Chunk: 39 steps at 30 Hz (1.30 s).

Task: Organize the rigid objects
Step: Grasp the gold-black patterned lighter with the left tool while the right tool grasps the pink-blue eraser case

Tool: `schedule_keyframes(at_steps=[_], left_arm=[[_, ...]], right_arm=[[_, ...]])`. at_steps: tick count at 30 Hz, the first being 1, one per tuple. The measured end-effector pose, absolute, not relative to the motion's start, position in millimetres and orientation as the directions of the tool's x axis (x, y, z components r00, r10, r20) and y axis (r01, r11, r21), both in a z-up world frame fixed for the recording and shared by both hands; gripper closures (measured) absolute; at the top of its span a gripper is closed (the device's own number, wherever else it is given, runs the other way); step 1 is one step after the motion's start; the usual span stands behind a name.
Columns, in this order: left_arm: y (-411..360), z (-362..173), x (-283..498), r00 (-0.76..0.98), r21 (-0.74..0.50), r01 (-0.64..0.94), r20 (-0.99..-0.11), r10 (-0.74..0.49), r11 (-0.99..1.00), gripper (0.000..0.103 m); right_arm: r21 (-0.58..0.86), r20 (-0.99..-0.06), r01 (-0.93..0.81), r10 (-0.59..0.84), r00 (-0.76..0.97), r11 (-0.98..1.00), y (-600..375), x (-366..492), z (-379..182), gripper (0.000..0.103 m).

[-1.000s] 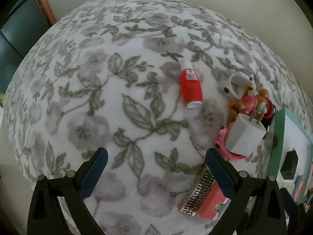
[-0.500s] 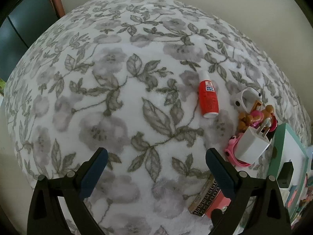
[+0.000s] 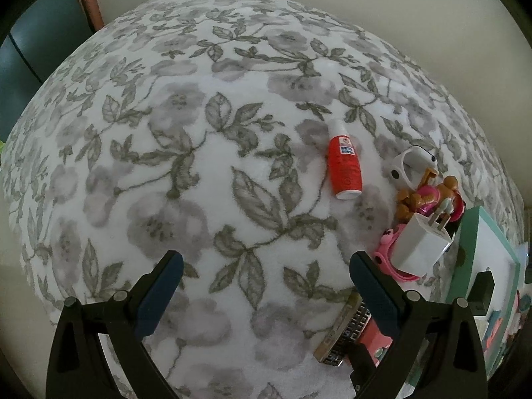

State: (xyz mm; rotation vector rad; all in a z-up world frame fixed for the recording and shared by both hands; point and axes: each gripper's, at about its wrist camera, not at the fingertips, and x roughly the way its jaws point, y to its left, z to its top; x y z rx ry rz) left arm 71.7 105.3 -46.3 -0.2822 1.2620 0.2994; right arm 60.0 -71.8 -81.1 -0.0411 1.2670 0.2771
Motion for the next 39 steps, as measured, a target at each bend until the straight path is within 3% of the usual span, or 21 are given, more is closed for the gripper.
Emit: schedule_keyframes(at_steps=[6,20,24,28,39], left_arm=[[99.7,-48.7,73.8,0.266,-0.071,-0.335,-0.964,0.022,0.939,0.003],[90.9,-56.6,77.6,0.232,-0.096,-0.293,-0.972,-0.027,0.951,0.003],[86.1,-57.8,77.7,0.226,-0.101,-0.277,-0.973,-0.037,0.956,0.003],[80.0,-60.2,77.2,0.215,-0.107,-0.258,-0.975,-0.051,0.96,0.003],[52.6,-77.6,71.4,0.176,-0.11,-0.217,-0.982,-0.072,0.97,0.003]], right_arm=[[0.03,-0.948,-0.262,0.111,0.297,0.964,-69.9,57.8,-77.2,0.01],[0.064,-0.938,-0.24,0.141,0.317,0.969,-65.4,62.2,-77.7,0.036],[0.074,-0.937,-0.227,0.146,0.317,0.971,-68.8,61.4,-74.7,0.05],[0.112,-0.934,-0.204,0.174,0.312,0.972,-77.1,61.3,-73.3,0.057],[0.125,-0.943,-0.181,0.174,0.284,0.975,-93.6,51.5,-72.8,0.058]])
